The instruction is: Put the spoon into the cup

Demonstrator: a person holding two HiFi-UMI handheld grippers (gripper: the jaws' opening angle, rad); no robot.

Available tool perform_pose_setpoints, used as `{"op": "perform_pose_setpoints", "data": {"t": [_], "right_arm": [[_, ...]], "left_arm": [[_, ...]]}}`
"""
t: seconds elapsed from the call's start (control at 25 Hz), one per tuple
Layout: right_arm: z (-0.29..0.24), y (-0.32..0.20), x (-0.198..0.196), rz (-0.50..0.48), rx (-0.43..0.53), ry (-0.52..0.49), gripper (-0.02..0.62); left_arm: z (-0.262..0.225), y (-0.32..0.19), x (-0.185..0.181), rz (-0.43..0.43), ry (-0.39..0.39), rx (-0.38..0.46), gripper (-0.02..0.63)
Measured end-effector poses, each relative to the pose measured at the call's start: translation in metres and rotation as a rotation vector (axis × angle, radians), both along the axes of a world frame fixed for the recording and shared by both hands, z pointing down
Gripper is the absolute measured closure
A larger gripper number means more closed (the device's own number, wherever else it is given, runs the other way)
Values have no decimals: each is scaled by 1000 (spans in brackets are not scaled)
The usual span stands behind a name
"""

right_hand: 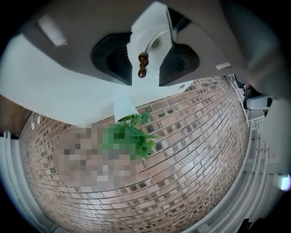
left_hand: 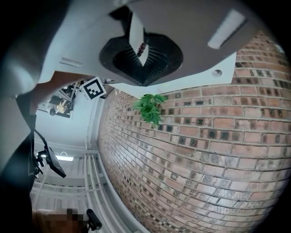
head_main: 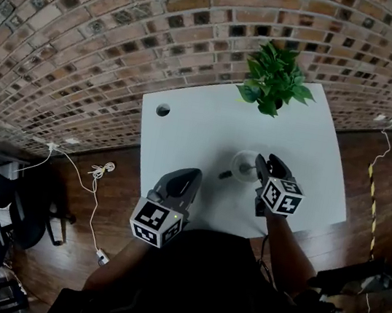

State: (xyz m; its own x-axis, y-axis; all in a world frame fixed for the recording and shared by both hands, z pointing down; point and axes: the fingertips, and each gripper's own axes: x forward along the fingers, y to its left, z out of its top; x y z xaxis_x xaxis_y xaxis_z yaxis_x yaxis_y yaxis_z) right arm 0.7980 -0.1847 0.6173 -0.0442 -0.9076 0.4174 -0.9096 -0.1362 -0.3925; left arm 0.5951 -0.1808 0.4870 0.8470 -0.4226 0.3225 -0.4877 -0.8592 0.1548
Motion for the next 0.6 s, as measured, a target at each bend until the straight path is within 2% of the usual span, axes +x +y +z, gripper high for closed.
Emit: {"op": "perform_pose_setpoints", "data": {"t": [0.4,0.6], "right_arm": [[-42,26,14,24,92,-11,391],[-77,45,5,5,185,-45,445]], "left_arm": [[-18,21,-16,-81,-13,2,612],[-27,45,-23,-81,-10,25,612]]}}
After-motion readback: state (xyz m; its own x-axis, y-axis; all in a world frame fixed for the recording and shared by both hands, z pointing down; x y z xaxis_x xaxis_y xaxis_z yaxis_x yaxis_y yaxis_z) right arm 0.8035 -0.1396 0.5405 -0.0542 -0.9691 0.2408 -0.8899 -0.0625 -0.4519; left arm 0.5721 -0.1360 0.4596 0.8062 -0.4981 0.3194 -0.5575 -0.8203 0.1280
